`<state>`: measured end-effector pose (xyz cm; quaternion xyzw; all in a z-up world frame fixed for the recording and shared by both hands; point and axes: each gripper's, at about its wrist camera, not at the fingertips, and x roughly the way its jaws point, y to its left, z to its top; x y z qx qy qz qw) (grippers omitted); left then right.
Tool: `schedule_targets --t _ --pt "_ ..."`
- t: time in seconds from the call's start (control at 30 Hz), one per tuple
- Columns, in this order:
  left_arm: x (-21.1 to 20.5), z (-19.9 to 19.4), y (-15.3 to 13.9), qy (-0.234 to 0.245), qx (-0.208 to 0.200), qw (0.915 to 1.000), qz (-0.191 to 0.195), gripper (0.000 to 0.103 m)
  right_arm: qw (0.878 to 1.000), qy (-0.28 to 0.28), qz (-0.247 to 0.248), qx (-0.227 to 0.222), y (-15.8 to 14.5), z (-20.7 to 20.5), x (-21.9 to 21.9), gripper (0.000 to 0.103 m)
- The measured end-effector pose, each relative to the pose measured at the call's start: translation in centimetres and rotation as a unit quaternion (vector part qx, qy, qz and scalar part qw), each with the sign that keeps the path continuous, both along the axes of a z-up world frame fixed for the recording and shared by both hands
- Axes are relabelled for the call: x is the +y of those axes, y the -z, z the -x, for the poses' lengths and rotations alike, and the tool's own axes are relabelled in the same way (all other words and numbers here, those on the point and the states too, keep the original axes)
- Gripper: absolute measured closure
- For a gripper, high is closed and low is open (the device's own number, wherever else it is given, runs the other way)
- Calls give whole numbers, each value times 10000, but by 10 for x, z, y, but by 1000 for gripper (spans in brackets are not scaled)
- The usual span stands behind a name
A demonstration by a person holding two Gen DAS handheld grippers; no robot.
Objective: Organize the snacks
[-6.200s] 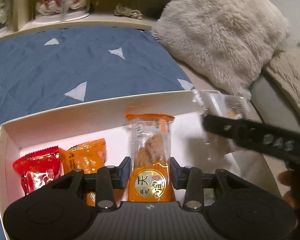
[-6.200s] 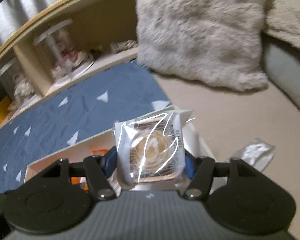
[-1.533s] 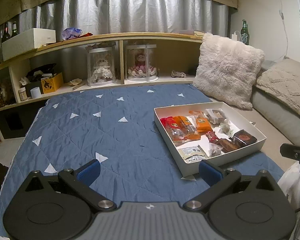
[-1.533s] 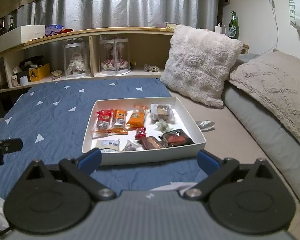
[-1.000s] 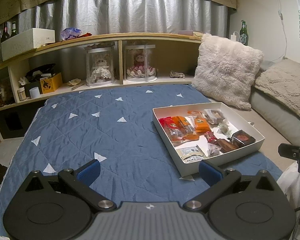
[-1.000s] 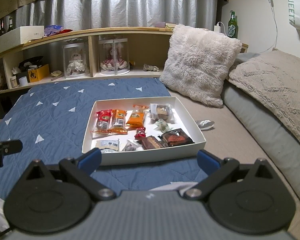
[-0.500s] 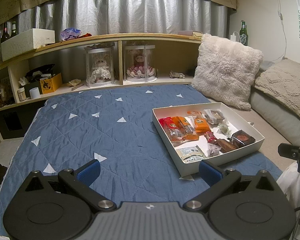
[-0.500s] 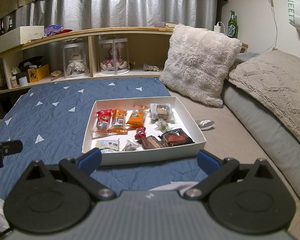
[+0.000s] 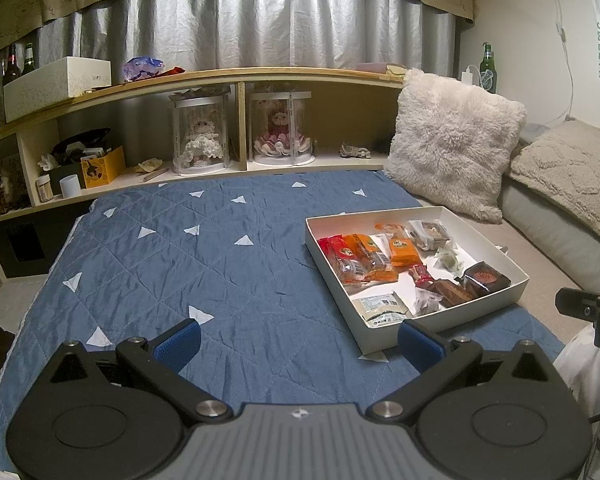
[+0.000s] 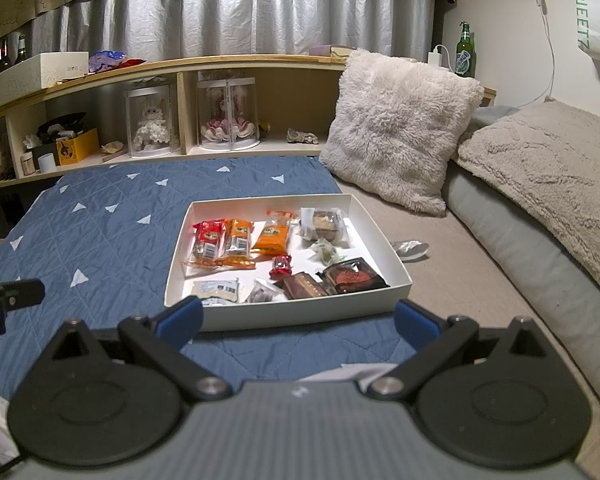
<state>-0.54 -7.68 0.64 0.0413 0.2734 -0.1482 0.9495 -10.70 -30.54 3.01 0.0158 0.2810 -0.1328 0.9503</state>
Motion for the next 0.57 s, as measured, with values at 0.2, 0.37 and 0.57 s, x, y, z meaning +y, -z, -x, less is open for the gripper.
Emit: schedule_targets --t 0.2,0.37,0.57 --pt "0 0 0 -4 -2 10000 1 0 10000 2 1 -1 0 0 0 1" --pt "-4 1 -2 -19 -4 10000 -6 0 10000 1 1 -1 0 0 0 1" --pt "-5 1 -3 -26 -13 10000 0 0 10000 2 0 -2 0 0 0 1"
